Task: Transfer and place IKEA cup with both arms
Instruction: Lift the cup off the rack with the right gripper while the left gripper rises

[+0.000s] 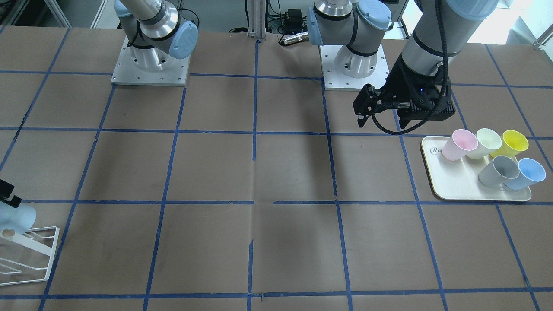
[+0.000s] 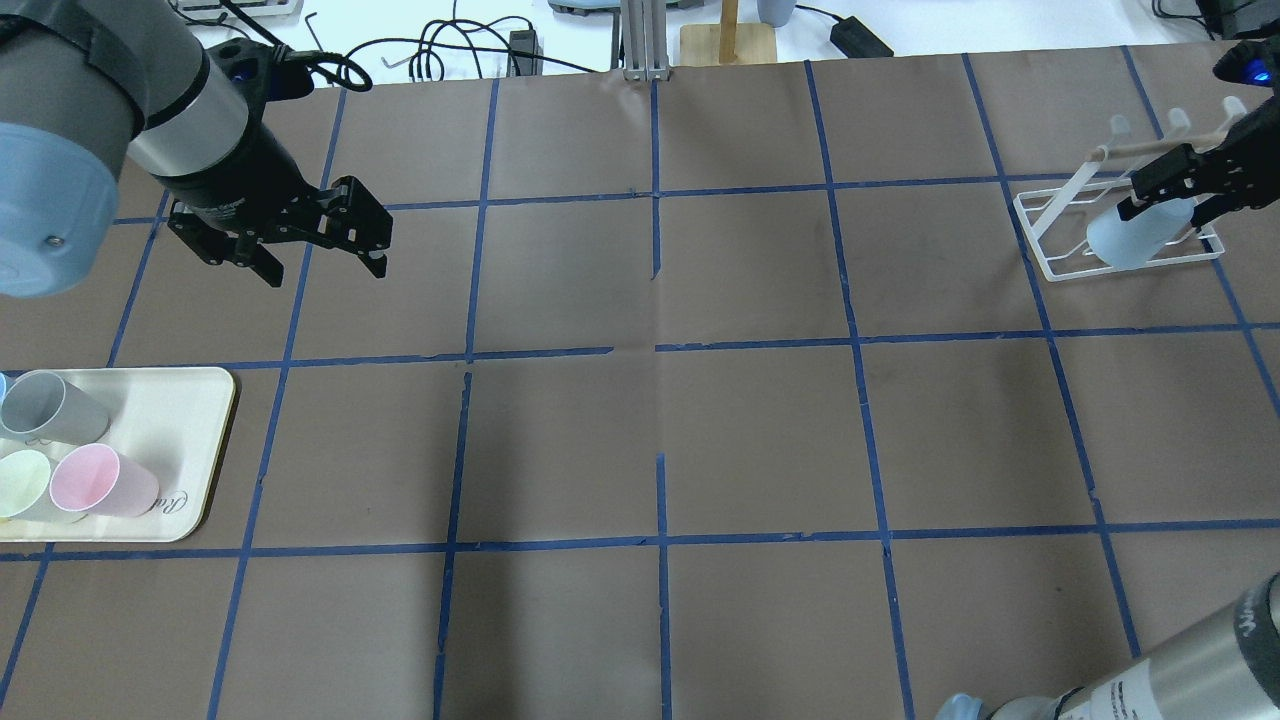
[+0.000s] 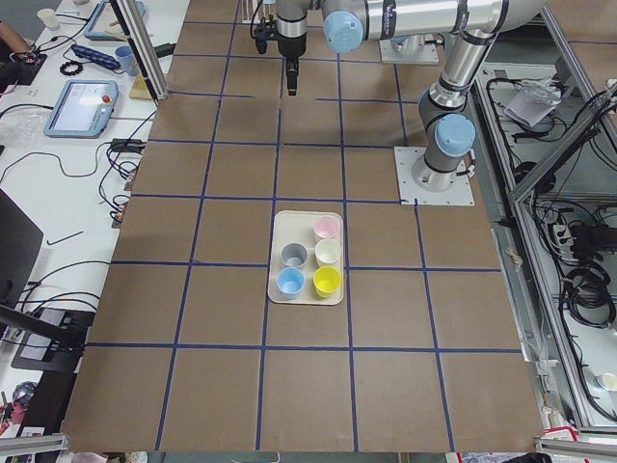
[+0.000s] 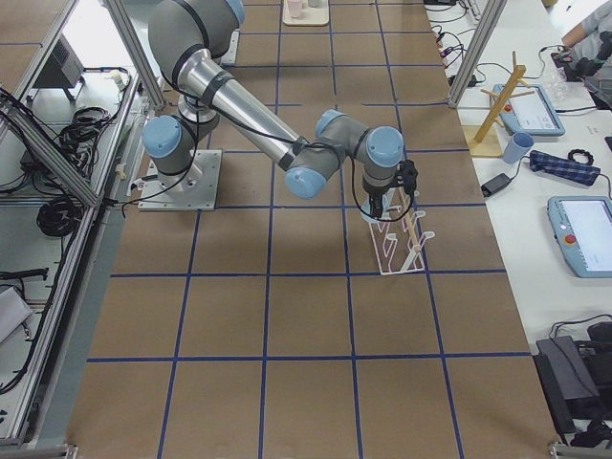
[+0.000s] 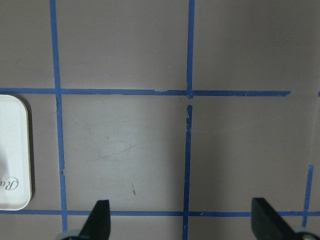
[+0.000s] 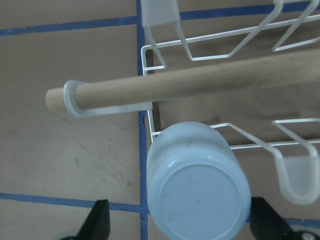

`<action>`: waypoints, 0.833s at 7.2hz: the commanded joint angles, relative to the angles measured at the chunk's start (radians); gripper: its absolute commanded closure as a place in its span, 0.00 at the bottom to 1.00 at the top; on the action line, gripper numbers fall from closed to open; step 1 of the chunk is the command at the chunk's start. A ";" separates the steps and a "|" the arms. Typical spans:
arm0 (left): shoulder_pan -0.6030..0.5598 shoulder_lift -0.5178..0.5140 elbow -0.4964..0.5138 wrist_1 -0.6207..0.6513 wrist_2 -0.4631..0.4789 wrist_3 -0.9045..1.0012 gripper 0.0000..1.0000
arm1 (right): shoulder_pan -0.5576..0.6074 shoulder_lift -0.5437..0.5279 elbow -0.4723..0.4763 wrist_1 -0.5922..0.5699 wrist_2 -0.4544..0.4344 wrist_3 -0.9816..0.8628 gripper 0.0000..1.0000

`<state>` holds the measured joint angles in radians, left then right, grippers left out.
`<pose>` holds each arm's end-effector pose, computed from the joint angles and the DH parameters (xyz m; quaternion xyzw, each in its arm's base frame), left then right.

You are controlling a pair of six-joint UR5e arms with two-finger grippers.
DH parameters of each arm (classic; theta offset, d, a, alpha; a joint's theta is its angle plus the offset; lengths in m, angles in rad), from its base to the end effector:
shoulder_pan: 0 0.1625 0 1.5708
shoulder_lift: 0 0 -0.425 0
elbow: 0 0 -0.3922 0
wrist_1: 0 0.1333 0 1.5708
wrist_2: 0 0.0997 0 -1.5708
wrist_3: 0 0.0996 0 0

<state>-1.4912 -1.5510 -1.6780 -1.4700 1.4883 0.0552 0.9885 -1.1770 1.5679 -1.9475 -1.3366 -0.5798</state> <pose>-0.1026 -0.4930 0.4553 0.0119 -0.9991 0.0094 0.0407 -0.2125 -0.6072 0.3072 0.0021 0.9931 -0.0582 0.1015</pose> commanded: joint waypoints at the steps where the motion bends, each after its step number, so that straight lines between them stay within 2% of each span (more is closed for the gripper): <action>1: 0.003 0.000 0.000 0.010 -0.161 -0.005 0.00 | 0.024 0.008 0.001 -0.047 -0.039 0.020 0.00; 4: 0.005 0.000 -0.003 -0.001 -0.380 -0.014 0.00 | 0.025 0.010 0.001 -0.048 -0.068 0.008 0.00; 6: 0.006 -0.017 -0.009 -0.032 -0.529 -0.014 0.00 | 0.024 0.010 0.001 -0.050 -0.069 0.006 0.27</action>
<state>-1.4855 -1.5567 -1.6841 -1.4818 1.0508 0.0419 1.0129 -1.1667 1.5692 -1.9964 -1.4033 -0.5735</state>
